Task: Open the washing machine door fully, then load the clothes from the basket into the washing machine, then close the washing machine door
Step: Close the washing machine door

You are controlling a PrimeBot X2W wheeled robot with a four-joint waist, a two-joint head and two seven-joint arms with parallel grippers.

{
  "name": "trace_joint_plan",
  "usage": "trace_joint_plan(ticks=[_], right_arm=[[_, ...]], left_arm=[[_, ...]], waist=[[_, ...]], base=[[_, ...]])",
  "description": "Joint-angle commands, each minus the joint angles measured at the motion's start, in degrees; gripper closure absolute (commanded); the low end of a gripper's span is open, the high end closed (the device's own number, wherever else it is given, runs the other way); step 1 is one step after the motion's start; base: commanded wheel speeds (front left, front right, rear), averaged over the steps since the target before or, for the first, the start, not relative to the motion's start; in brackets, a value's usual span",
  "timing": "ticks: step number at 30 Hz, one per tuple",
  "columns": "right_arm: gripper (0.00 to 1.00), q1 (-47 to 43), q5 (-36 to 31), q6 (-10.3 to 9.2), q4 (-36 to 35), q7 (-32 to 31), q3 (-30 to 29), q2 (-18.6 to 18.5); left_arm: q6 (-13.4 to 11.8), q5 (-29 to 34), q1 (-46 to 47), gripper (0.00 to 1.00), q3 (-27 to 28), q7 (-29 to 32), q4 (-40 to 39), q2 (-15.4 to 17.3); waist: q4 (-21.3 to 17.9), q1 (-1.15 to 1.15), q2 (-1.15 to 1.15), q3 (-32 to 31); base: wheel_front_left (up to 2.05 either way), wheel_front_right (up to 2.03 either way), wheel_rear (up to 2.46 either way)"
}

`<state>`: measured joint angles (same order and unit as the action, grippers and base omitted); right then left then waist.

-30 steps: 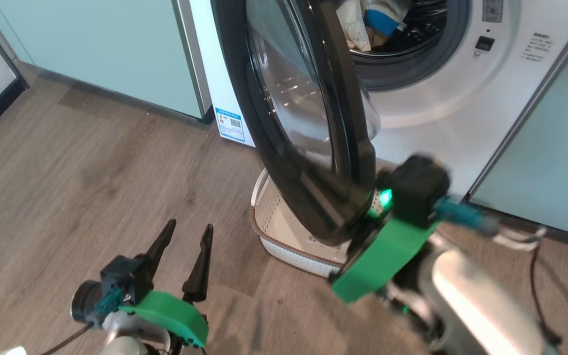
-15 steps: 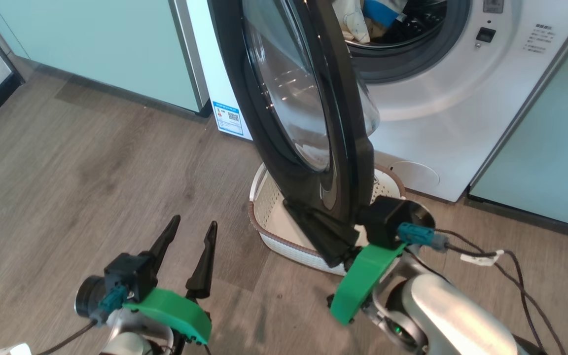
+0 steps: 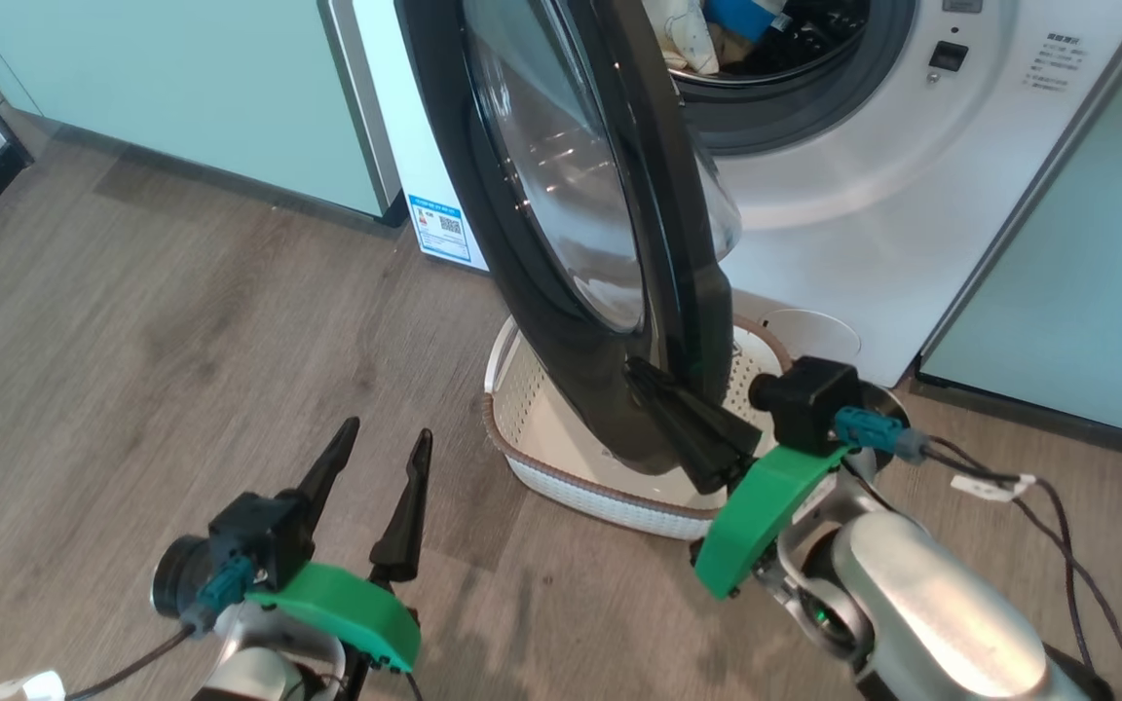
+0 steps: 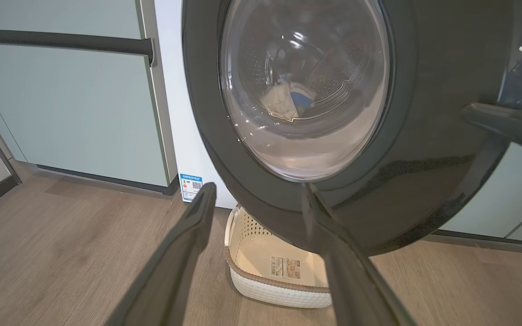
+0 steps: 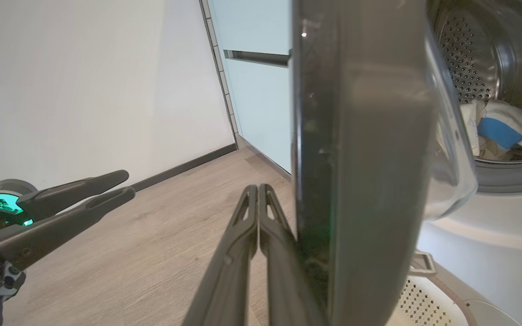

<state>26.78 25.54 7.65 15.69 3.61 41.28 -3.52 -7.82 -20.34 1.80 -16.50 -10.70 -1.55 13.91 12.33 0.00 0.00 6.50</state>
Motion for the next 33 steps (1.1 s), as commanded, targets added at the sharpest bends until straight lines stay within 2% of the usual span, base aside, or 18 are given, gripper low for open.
trace_joint_plan(ticks=[1, 12, 33], right_arm=[[1.0, 2.63, -0.44, -0.16, -1.32, 0.7, -0.48, 0.64], [1.0, 3.52, -1.4, -0.16, 1.45, 1.33, -5.14, 0.64], [1.0, 9.7, -8.89, -0.16, 7.24, 0.27, -21.55, 0.12]], left_arm=[[-0.47, -0.24, 3.23, 0.0, 2.29, -0.66, -1.59, 0.59], [-0.84, -0.19, 3.46, 0.0, 1.82, -0.66, -1.71, 0.78], [-0.55, 0.32, 6.43, 0.0, -0.26, -1.47, -2.04, 0.16]], waist=[[-0.04, 0.0, 0.0, 0.02], [-0.48, 0.0, 0.0, 0.6], [0.35, 0.0, 0.0, 5.18]], base=[[0.0, 0.0, 0.0], [0.0, 0.0, 0.0], [0.0, 0.0, 0.0]])
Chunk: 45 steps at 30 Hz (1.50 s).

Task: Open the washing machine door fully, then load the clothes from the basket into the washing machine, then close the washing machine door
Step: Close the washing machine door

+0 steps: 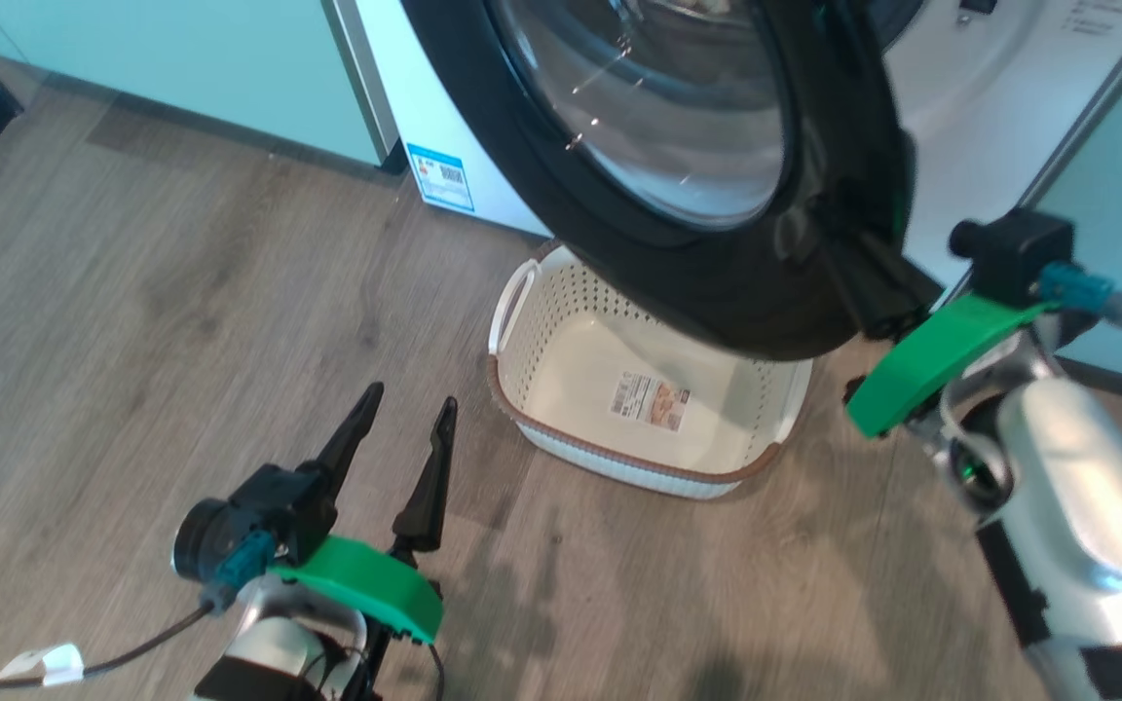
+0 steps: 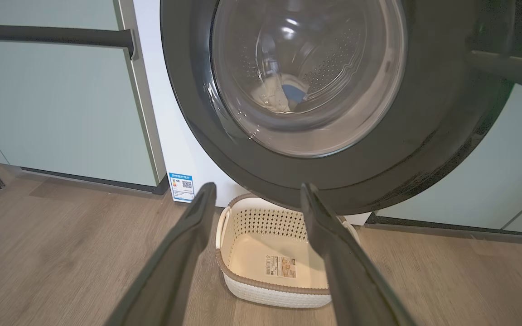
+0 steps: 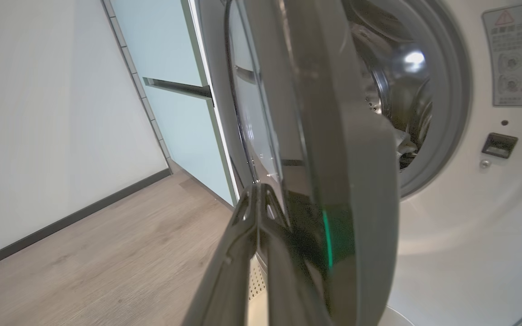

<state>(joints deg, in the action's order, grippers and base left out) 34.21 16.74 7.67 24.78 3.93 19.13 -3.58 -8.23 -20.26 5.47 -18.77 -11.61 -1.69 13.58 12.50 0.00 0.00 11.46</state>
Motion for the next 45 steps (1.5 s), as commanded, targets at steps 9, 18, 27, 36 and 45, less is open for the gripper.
trace_joint_plan(ticks=[9, 18, 27, 36, 45], right_arm=[[1.0, 9.09, -2.73, -0.19, 1.56, -0.44, -6.29, -1.82], [1.0, 17.67, -4.15, -0.19, 6.39, 0.71, -9.71, -3.67], [1.0, 26.23, -5.51, -0.19, 12.8, 2.56, -11.36, -5.81], [1.0, 31.68, -6.32, -0.19, 19.17, 5.41, -11.91, -6.73], [1.0, 32.81, -6.6, -0.19, 22.9, 7.58, -10.17, -5.96]], left_arm=[[1.09, 0.72, 7.08, 0.0, 0.35, -1.64, -1.33, -1.03], [2.18, 0.86, 10.28, 0.0, 0.0, -2.79, 0.58, -2.5], [3.12, 1.24, 12.38, 0.0, 0.15, -3.29, 1.85, -4.33], [4.3, 2.19, 13.3, 0.0, 1.25, -3.37, 2.11, -5.98], [5.38, 3.21, 13.13, 0.0, 2.58, -3.38, 2.3, -7.04]], waist=[[1.53, 0.0, 0.0, 5.04], [2.23, 0.0, 0.0, 9.37], [4.07, 0.0, 0.0, 13.07], [4.73, 0.0, 0.0, 14.33], [4.28, 0.0, 0.0, 14.21]], base=[[0.0, 0.0, 0.0], [0.0, 0.0, 0.0], [0.0, 0.0, 0.0], [0.0, 0.0, 0.0], [0.0, 0.0, 0.0]])
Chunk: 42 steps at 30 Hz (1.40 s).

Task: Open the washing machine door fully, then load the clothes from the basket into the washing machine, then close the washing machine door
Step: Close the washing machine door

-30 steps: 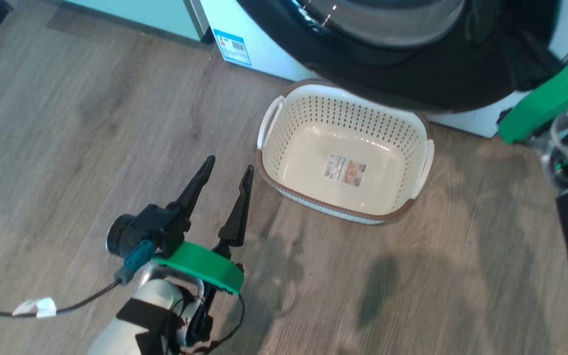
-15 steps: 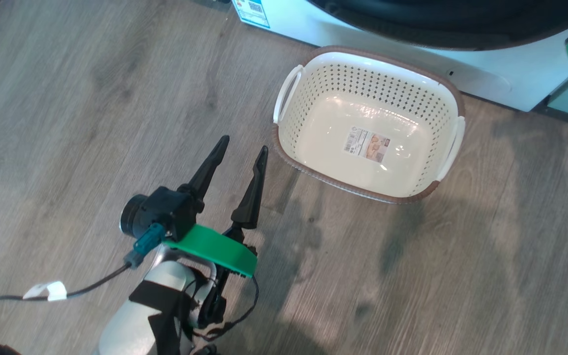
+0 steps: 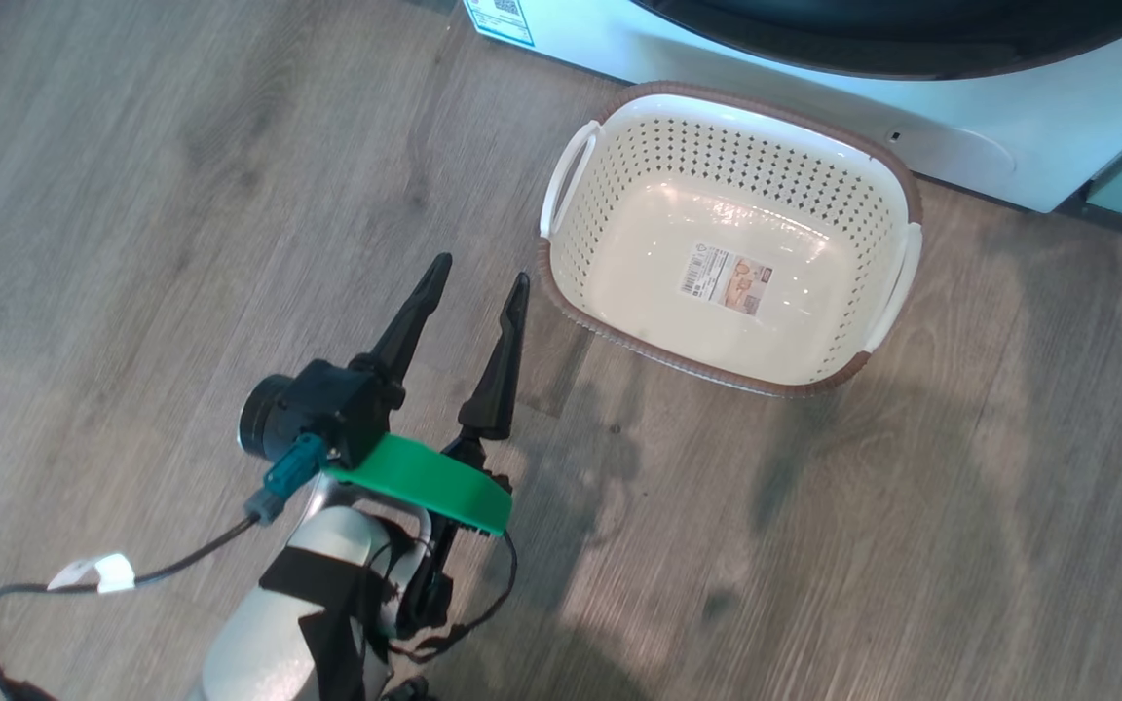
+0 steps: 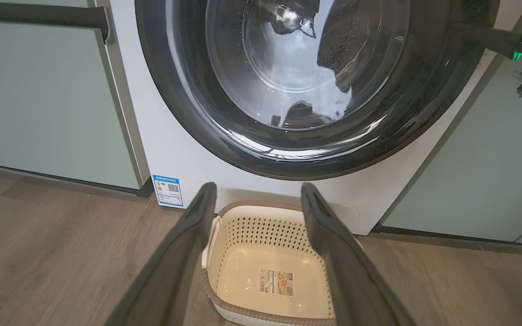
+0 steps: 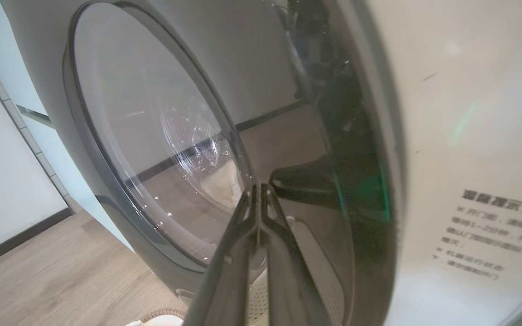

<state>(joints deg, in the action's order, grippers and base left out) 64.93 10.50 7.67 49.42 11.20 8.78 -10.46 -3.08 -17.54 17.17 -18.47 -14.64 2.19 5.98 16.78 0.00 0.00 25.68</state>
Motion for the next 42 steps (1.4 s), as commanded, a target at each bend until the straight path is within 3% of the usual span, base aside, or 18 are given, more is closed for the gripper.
trace_joint_plan(ticks=[1, 12, 22, 23, 26, 27, 42], right_arm=[[1.0, 1.96, -0.3, -0.19, -1.53, 0.53, 0.7, 1.1], [1.0, -4.31, 3.45, -0.19, -3.63, 2.92, 7.03, 2.26], [1.0, -20.1, 5.72, -0.19, -15.01, 3.69, 7.39, 1.08], [0.8, -22.08, 5.57, -0.19, -16.39, 3.71, 6.77, 1.11], [0.06, -27.76, 5.08, -0.19, -20.3, 3.73, 5.39, 1.71], [0.0, -29.51, 4.81, -0.19, -21.36, 3.59, 4.9, 1.94], [0.0, -49.3, 0.91, -0.19, -36.21, -1.39, -4.05, 5.51]], left_arm=[[0.33, 0.63, 1.43, 0.0, 2.46, -0.35, -1.53, 0.46], [1.0, 1.91, 0.67, 0.0, 4.11, -0.35, -0.35, -0.09], [0.98, 2.36, -1.83, 0.0, 5.35, -0.35, 0.81, 1.27], [0.91, 2.4, -2.18, 0.0, 5.4, -0.33, 0.89, 1.51], [0.68, 2.35, -3.18, 0.0, 5.54, 0.06, 0.81, 2.13], [0.61, 2.29, -3.55, 0.0, 5.6, 0.25, 0.72, 2.33], [-1.15, 0.97, -9.42, 0.0, 7.15, 3.02, -0.91, 4.88]], waist=[[-0.09, 0.0, 0.0, -0.07], [-2.04, 0.0, 0.0, -2.62], [-5.65, 0.0, 0.0, -8.5], [-6.14, 0.0, 0.0, -9.15], [-7.62, 0.0, 0.0, -10.89], [-8.13, 0.0, 0.0, -11.46], [-14.37, 0.0, 0.0, -19.14]], base=[[0.0, 0.0, 0.0], [0.0, 0.0, 0.0], [0.0, 0.0, 0.0], [0.0, 0.0, 0.0], [0.0, 0.0, 0.0], [0.0, 0.0, 0.0], [0.0, 0.0, 0.0]])
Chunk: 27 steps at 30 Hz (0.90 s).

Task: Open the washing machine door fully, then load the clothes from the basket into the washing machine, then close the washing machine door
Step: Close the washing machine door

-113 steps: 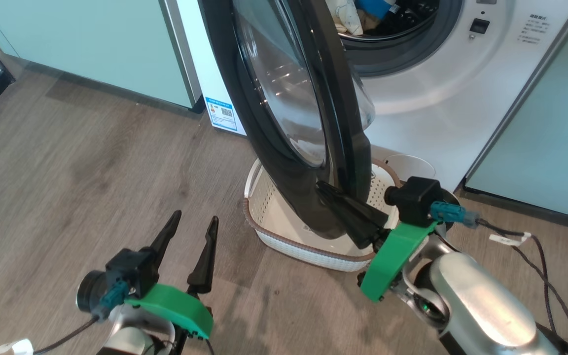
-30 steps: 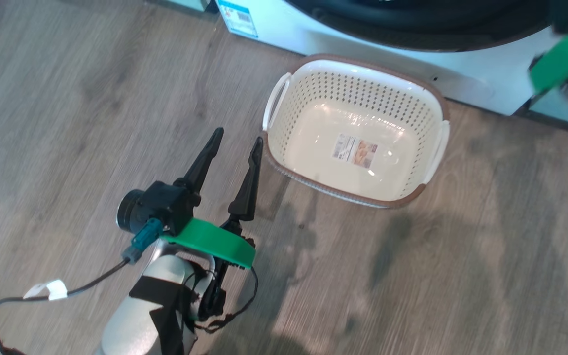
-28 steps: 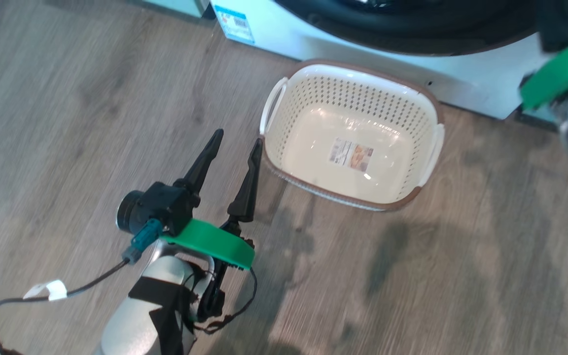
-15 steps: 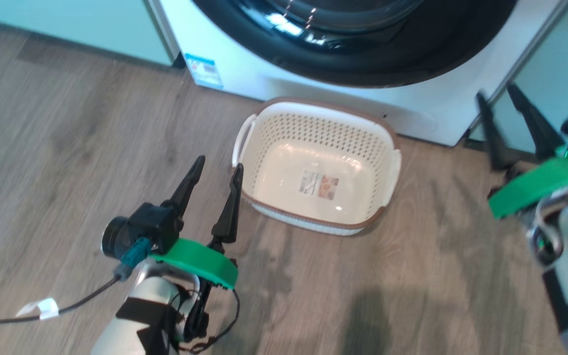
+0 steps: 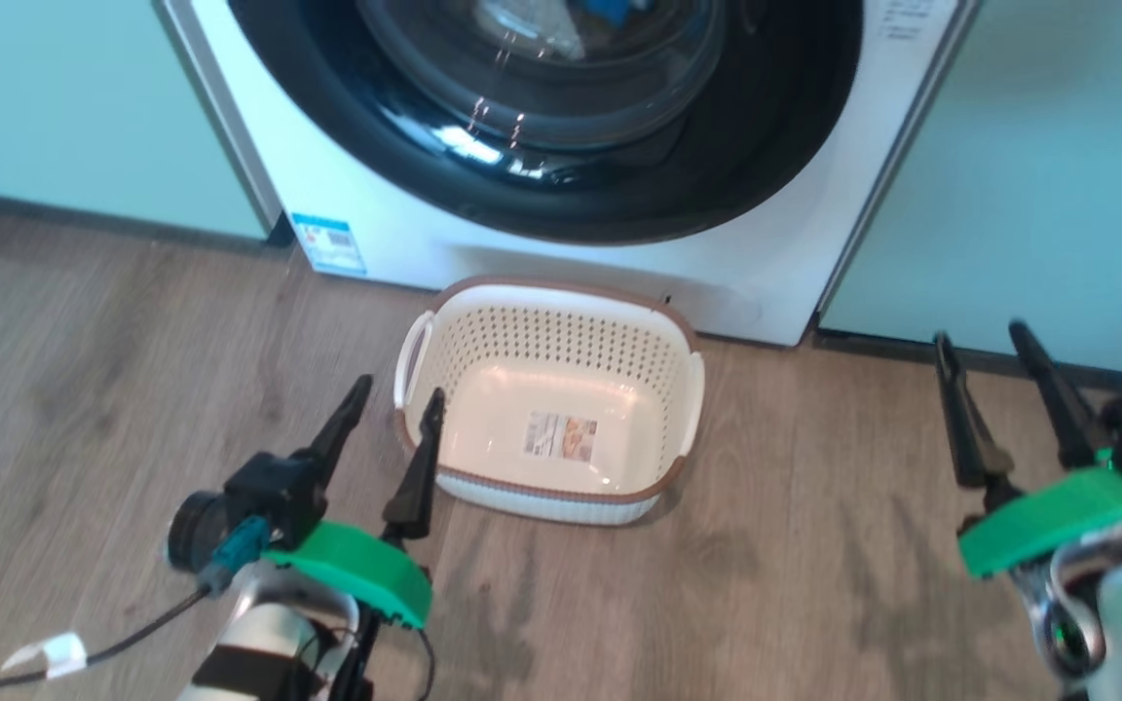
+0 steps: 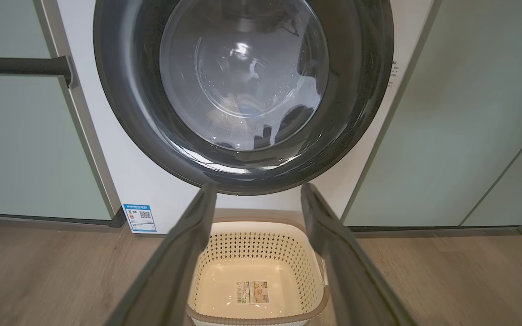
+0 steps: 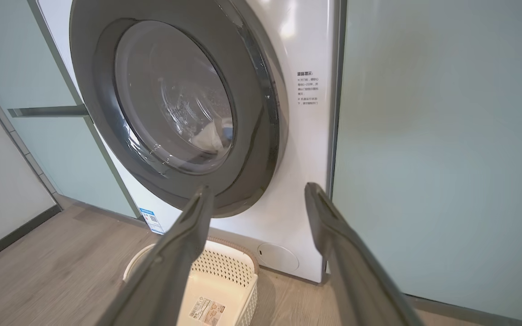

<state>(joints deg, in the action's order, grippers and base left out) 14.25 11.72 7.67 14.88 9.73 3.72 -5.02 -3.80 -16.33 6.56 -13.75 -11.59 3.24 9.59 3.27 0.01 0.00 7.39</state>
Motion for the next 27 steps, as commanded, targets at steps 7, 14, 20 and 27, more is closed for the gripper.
trace_joint_plan(ticks=[7, 14, 20, 27], right_arm=[[0.0, -6.94, -1.04, -0.19, -9.14, -2.59, -4.12, 1.28], [0.0, -13.22, -1.3, -0.19, -15.44, -5.02, -6.61, 1.81], [0.0, -17.64, -2.14, -0.19, -20.48, -6.94, -8.0, 1.99], [0.0, -22.33, -1.42, -0.19, -24.77, -8.71, -9.12, 2.11]], left_arm=[[-1.55, -1.04, -1.8, 0.0, 3.61, 0.63, -2.79, 2.22], [-2.32, -1.66, -3.96, 0.0, 4.42, 1.28, -3.59, 3.07], [-3.01, -1.88, -5.23, 0.0, 4.52, 1.59, -4.39, 3.23], [-3.47, -2.08, -6.05, 0.0, 4.42, 1.7, -4.95, 3.39]], waist=[[-3.42, -0.01, 0.0, -3.41], [-4.86, -0.01, 0.0, -5.41], [-5.11, -0.01, 0.0, -6.29], [-4.57, -0.01, 0.0, -7.4]], base=[[0.0, 0.0, 0.0], [0.0, 0.0, 0.0], [0.0, 0.0, 0.0], [0.0, 0.0, 0.0]])
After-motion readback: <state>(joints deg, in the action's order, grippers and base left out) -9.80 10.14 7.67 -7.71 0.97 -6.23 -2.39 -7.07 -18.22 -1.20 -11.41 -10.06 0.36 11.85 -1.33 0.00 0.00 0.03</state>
